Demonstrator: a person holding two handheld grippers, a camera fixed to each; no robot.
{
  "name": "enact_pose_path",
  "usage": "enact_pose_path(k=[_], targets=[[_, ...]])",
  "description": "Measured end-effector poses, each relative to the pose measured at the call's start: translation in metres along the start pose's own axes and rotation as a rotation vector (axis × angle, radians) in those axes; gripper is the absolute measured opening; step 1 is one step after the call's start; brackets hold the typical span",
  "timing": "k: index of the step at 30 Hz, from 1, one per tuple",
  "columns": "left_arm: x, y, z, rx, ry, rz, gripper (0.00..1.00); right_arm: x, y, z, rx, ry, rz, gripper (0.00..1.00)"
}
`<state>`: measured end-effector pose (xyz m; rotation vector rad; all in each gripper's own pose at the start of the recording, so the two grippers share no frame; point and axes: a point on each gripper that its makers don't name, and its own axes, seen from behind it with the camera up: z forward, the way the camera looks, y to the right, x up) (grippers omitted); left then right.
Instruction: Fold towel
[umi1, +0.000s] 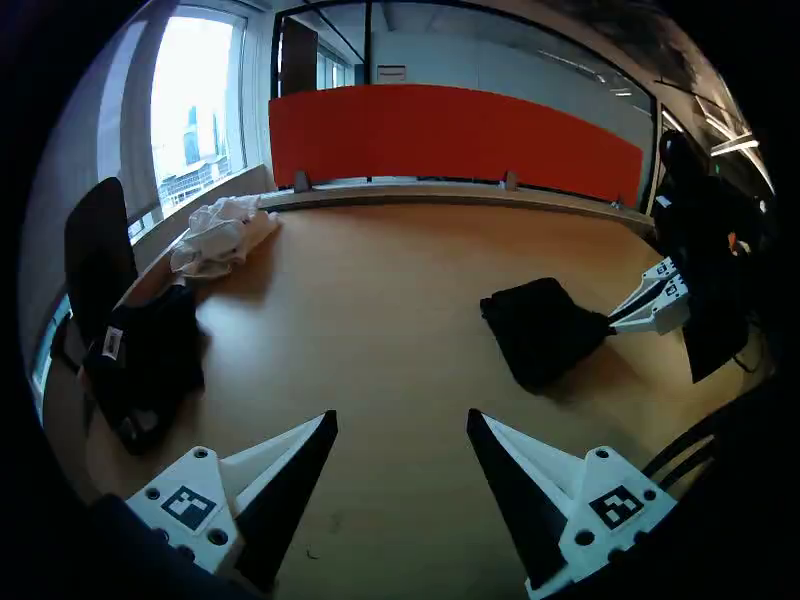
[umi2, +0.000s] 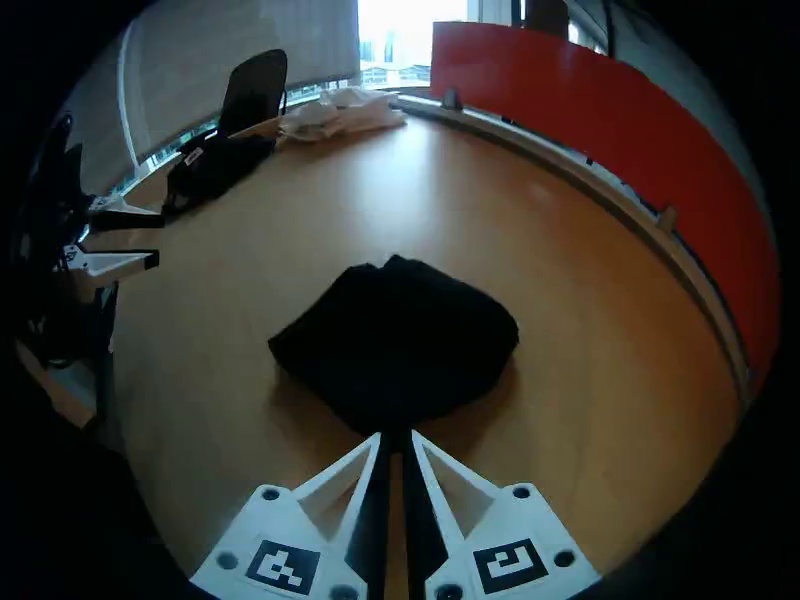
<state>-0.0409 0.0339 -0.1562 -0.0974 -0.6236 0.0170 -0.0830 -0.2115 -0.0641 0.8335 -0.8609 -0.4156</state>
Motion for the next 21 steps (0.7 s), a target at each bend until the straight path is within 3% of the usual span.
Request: enact_pose_path(k=[11, 21], targets=[[0.016, 0.002, 0.001, -0.022, 0.027, 0.018, 0.96, 0.078, 0.017, -0.028, -0.030, 0.104, -0.078, 0.07], [0.031, 0.002, -0.001, -0.037, 0.052, 0.023, 0.96, 0.133, 0.042, -0.062, -0.080, 0.193, -0.055, 0.06]])
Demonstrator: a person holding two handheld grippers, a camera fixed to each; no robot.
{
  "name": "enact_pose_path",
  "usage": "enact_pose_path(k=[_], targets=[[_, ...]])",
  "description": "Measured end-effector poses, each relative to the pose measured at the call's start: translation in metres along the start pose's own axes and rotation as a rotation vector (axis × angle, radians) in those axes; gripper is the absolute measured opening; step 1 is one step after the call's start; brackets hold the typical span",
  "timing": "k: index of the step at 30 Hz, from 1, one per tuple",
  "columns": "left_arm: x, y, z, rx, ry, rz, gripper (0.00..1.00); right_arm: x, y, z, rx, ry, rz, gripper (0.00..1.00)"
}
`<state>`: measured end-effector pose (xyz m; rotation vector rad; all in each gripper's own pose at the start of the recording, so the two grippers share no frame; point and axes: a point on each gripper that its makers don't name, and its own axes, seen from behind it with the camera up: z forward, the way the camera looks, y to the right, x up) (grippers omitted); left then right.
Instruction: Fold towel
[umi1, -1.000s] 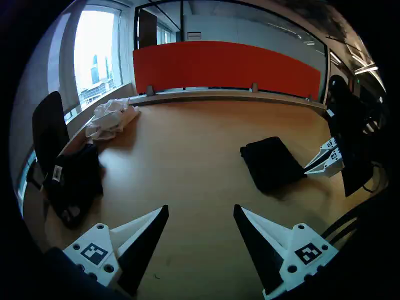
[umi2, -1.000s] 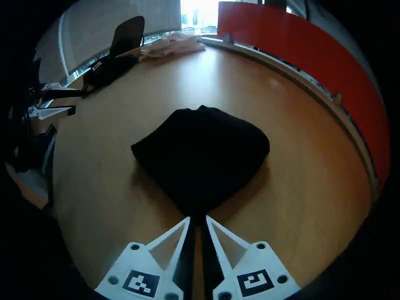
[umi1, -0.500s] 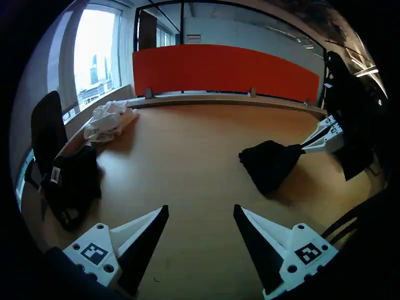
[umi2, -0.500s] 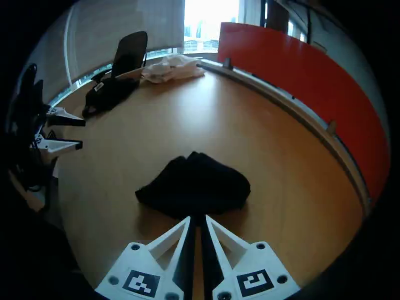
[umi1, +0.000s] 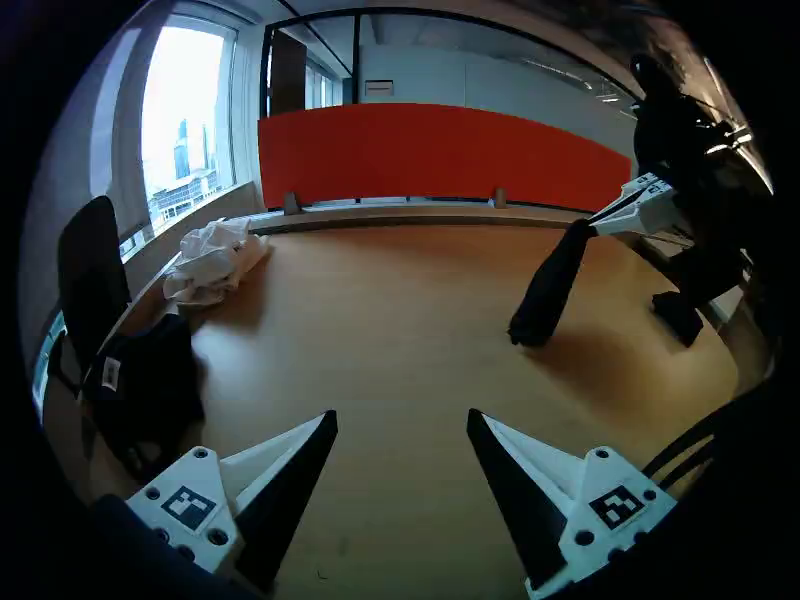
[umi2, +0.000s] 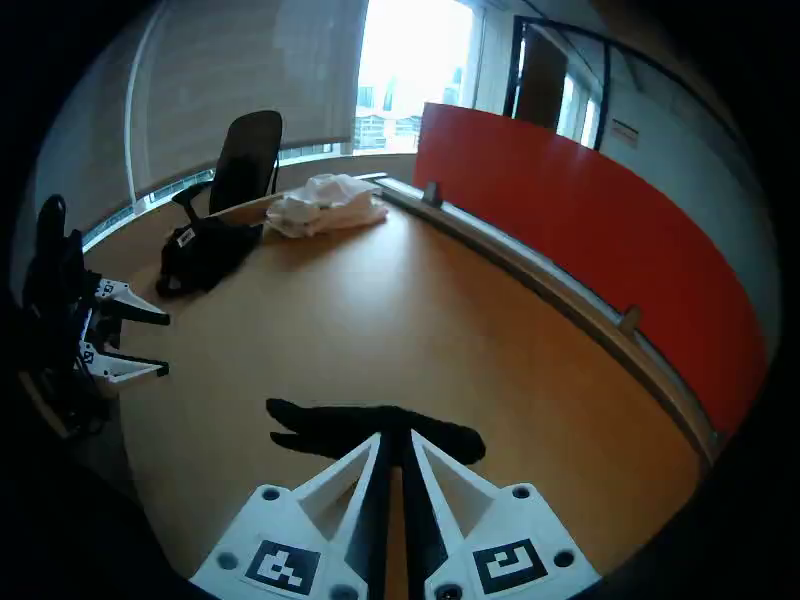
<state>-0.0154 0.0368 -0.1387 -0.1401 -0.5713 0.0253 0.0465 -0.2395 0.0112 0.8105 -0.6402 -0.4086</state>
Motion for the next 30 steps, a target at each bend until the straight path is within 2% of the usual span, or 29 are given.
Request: enact_pose_path(k=[9, 30], targets=[[0.005, 0.006, 0.001, -0.015, 0.010, 0.012, 0.96, -0.002, 0.033, -0.019, -0.060, -0.008, -0.001, 0.06], [0.006, 0.015, 0.004, -0.026, 0.005, 0.018, 0.96, -0.025, 0.096, -0.066, -0.149, -0.019, 0.054, 0.06]])
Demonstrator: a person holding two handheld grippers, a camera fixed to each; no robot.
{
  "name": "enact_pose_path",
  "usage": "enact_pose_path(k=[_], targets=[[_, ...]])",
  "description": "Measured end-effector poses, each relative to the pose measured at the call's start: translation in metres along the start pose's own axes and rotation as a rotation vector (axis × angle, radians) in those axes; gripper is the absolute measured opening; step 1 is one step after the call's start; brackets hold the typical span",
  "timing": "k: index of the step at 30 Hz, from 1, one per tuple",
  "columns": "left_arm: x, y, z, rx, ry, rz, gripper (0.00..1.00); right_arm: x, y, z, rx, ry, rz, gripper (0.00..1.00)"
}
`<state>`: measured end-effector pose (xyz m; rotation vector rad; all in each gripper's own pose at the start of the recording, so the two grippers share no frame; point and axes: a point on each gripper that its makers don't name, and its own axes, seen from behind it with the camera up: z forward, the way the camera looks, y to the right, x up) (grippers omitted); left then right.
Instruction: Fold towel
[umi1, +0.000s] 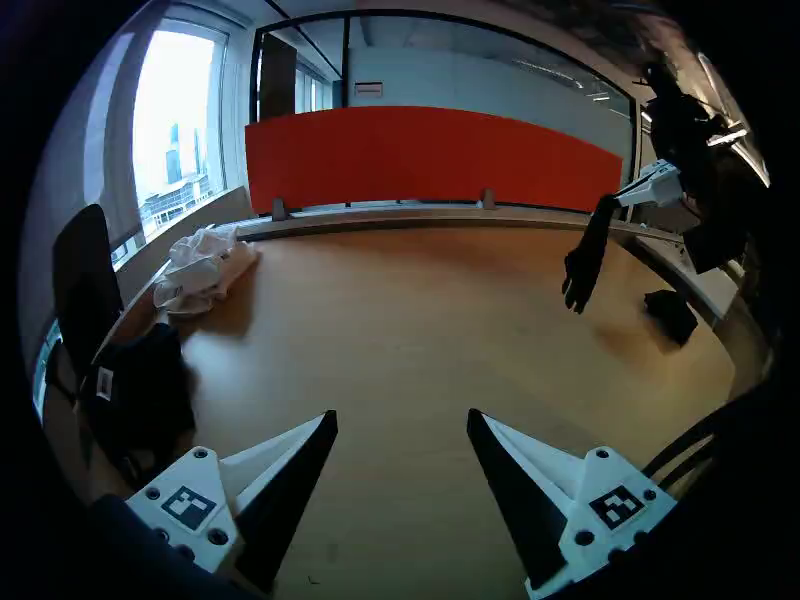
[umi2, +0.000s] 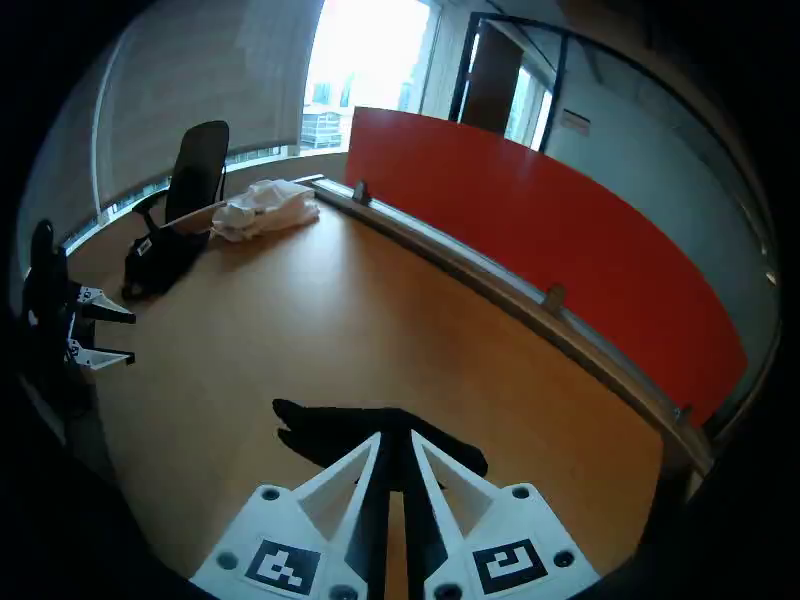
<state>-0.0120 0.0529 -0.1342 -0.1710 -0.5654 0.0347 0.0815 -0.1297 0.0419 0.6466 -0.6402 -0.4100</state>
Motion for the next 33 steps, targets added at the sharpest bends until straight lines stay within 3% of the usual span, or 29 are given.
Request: enact_pose_path(k=[33], targets=[[0.002, 0.004, 0.005, 0.011, -0.016, 0.011, 0.97, -0.062, 0.110, -0.054, -0.129, -0.085, 0.062, 0.06]])
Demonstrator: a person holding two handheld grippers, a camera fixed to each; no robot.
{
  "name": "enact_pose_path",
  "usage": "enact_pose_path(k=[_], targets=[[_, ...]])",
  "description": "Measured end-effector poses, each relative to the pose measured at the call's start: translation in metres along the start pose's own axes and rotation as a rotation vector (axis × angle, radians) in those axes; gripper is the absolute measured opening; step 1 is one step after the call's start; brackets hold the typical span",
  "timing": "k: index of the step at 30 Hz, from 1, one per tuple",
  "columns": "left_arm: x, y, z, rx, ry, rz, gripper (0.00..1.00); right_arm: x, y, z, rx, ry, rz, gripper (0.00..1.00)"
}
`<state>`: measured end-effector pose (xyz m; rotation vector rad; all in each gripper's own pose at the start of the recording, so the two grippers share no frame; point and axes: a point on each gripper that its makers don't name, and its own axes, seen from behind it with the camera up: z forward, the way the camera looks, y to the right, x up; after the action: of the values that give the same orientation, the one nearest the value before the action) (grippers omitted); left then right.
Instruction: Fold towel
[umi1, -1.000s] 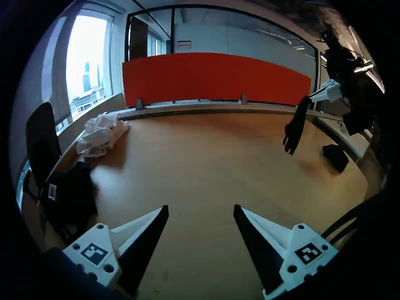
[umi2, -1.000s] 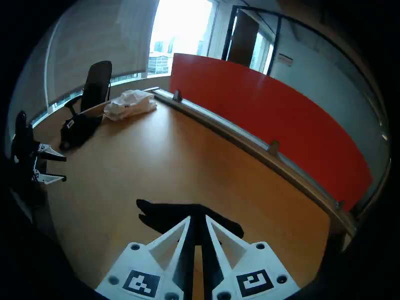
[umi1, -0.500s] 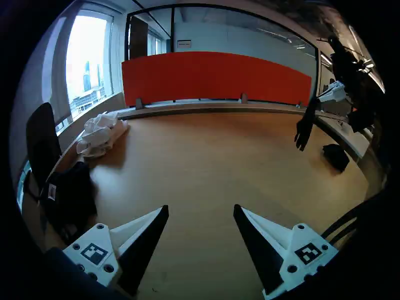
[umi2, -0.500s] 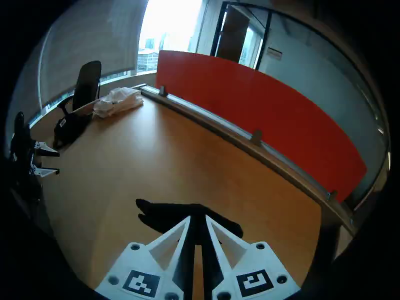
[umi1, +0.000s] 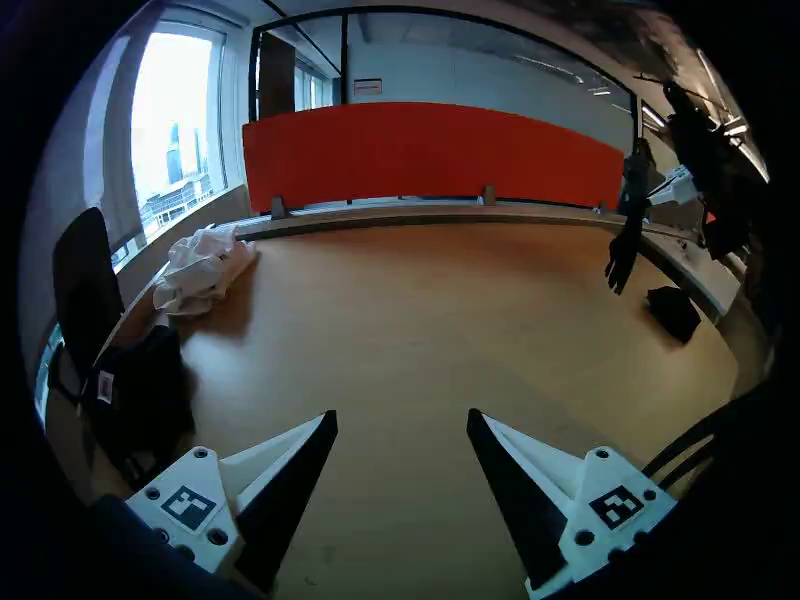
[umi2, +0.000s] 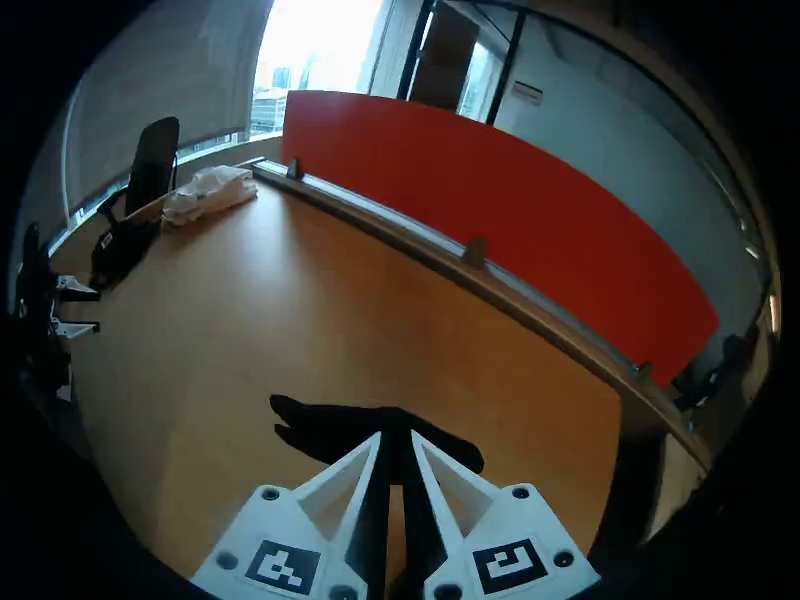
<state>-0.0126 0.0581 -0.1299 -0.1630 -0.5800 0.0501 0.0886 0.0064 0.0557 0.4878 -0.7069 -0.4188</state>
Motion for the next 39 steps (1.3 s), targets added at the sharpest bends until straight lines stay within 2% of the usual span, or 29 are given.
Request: enact_pose_path(k=[26, 39], targets=[[0.008, 0.006, 0.002, 0.000, -0.007, 0.015, 0.96, -0.053, 0.101, -0.034, -0.128, -0.090, 0.042, 0.06], [0.011, 0.011, 0.002, -0.006, -0.009, 0.024, 0.97, -0.076, 0.126, -0.043, -0.156, -0.125, 0.068, 0.06]])
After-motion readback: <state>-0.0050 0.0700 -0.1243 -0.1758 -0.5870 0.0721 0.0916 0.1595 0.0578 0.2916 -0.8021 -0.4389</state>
